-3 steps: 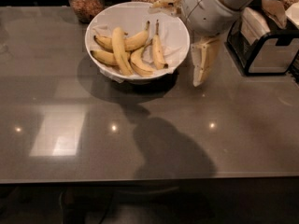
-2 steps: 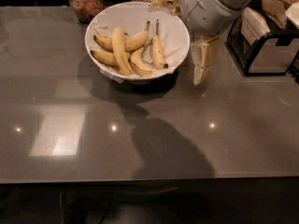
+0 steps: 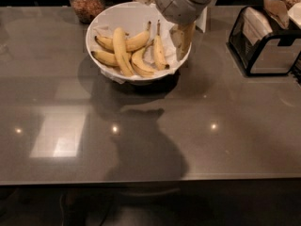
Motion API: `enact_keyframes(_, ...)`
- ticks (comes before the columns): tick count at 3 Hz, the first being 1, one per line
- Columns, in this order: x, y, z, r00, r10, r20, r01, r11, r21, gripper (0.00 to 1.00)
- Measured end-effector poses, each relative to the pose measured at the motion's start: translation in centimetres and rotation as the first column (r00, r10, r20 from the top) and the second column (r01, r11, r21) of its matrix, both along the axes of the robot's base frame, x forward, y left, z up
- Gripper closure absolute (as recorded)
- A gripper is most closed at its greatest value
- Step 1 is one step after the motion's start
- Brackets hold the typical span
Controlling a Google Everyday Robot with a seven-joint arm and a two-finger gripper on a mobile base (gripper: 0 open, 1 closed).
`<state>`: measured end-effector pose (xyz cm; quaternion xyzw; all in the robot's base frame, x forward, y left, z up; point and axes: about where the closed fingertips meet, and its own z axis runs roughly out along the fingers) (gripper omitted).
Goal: Pick banana from white bowl
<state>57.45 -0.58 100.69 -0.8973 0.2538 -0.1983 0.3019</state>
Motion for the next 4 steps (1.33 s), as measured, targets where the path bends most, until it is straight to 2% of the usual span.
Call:
enact_keyframes(1, 3.1, 2.8, 0.7, 0.9803, 0.140, 0.139, -0.131, 0.989, -0.075, 0.00)
enact_keyframes(2, 5.9, 5.5, -0.3, 0.9461, 0.271, 0.178, -0.244, 0.957, -0.160, 0.00)
enact_keyframes(3, 6.0, 5.9, -0.3, 0.9382, 0.292, 0.185, -0.262, 0.950, -0.172, 0.00)
enact_keyframes(4, 6.0, 5.9, -0.5, 0.9348, 0.299, 0.192, -0.265, 0.947, -0.184, 0.00)
